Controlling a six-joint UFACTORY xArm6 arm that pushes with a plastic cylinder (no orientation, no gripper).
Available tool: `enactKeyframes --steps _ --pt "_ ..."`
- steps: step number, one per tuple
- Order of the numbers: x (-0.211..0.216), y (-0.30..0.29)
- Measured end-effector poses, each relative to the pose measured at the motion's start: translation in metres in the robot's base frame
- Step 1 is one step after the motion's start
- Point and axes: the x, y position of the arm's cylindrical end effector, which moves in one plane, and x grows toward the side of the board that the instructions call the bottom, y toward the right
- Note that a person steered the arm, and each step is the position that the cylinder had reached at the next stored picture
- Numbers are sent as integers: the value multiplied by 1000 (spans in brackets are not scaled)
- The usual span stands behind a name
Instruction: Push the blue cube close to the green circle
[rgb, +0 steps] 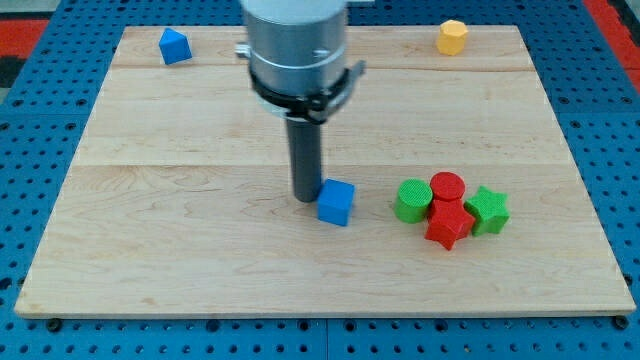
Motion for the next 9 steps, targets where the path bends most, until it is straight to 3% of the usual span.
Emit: enactKeyframes --steps 2,5,7,9 --pt "31 45" --pt "85 0" --pt "89 52" --pt "70 63"
